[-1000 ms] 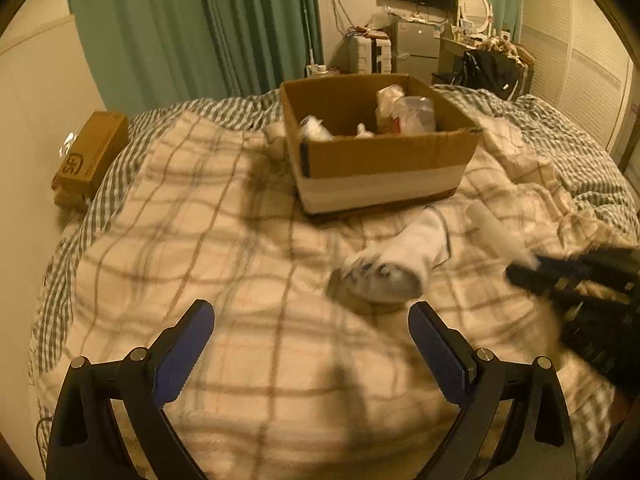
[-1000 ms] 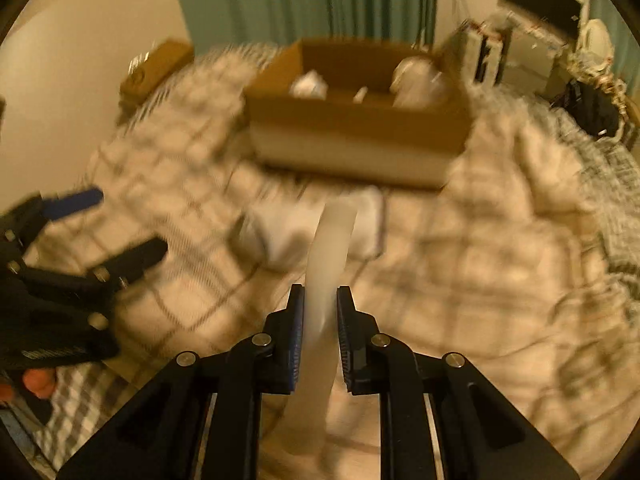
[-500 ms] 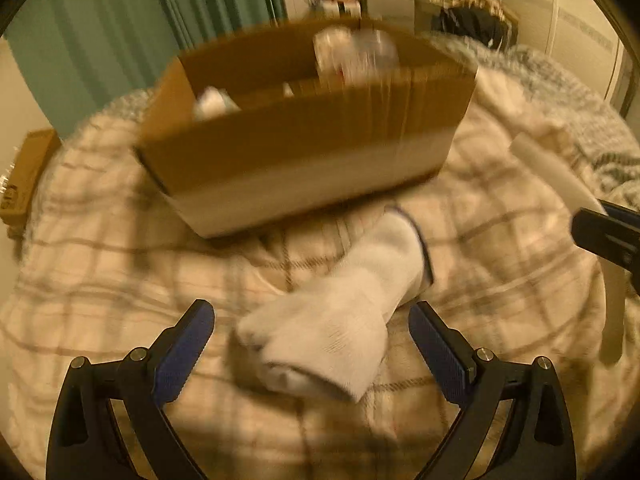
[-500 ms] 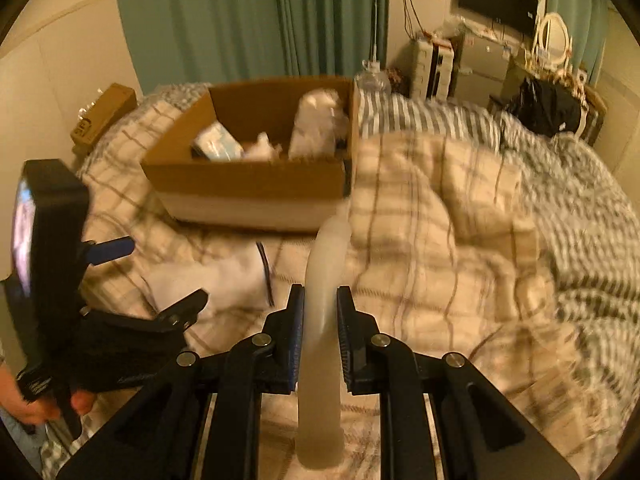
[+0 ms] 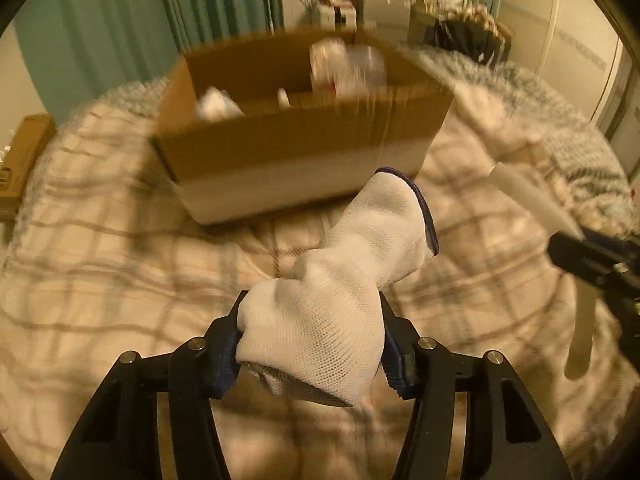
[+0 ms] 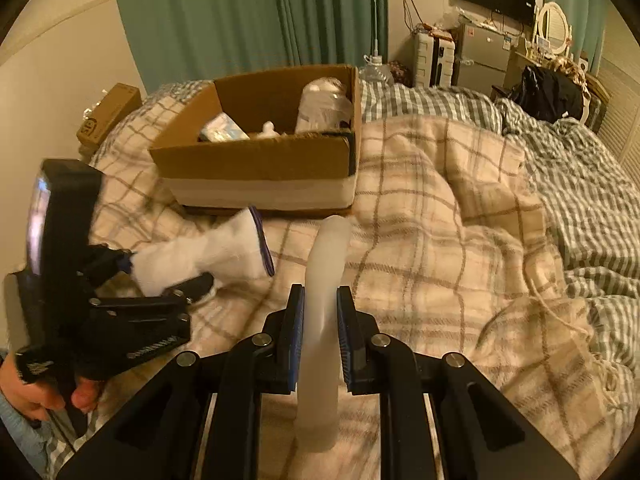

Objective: Organize objects
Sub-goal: 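Lower the sock and tube into the cardboard box and open both tools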

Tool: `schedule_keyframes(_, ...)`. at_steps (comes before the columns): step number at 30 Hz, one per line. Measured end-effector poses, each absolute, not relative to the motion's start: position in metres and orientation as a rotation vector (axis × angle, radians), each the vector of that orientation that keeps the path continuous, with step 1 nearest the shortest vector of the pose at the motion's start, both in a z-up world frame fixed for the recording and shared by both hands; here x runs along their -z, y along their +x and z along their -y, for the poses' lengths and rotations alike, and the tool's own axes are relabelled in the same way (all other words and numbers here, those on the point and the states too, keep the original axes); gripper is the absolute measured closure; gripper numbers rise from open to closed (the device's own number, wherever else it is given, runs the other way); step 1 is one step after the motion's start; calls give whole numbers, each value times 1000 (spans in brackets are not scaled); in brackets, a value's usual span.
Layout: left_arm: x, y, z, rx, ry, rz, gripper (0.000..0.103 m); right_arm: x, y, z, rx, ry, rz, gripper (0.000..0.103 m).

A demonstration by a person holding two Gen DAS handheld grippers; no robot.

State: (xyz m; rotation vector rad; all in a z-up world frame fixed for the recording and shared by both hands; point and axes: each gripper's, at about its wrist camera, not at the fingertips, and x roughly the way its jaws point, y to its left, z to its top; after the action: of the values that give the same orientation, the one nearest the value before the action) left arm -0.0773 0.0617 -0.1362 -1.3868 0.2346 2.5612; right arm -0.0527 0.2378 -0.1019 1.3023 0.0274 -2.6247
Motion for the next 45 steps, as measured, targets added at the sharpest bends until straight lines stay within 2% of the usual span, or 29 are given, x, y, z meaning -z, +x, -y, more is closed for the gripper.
schedule_keyframes(6,64,-73,-45,-2657,-1226,-197,45,56,-44,-226,2663,1179,-76,88)
schedule_keyframes(11,15,-102,-39,-2725,-1132,-166,45,0,-62,-213,2690,1040,-112,88)
schedule_keyframes(19,-7,-169,-33,-2809,-1083,-154,45,-51,-130,-189,2691,904,-140,88)
schedule_keyframes(25,12,-220,-36,-2829,-1118,-116,45,-40,-191,-178,2672,935,-143,88)
schedule_keyframes(35,75,-259,-36,-2819,-1218,-136,45,37,-267,-181,2610,1081,-97,88)
schedule_keyframes(39,83,-257,-45,-2816,-1197,-187,42,61,-275,-180,2578,1107,-63,88)
schedule_keyframes(42,86,-256,-53,-2781,-1215,-216,34,67,-275,-184,2588,1106,-38,79)
schedule_keyframes(43,86,-254,-55,-2778,-1216,-222,33,66,-274,-185,2601,1104,-38,62)
schedule_keyframes(45,82,-250,-58,-2787,-1208,-251,29,60,-270,-191,2648,1090,-34,38)
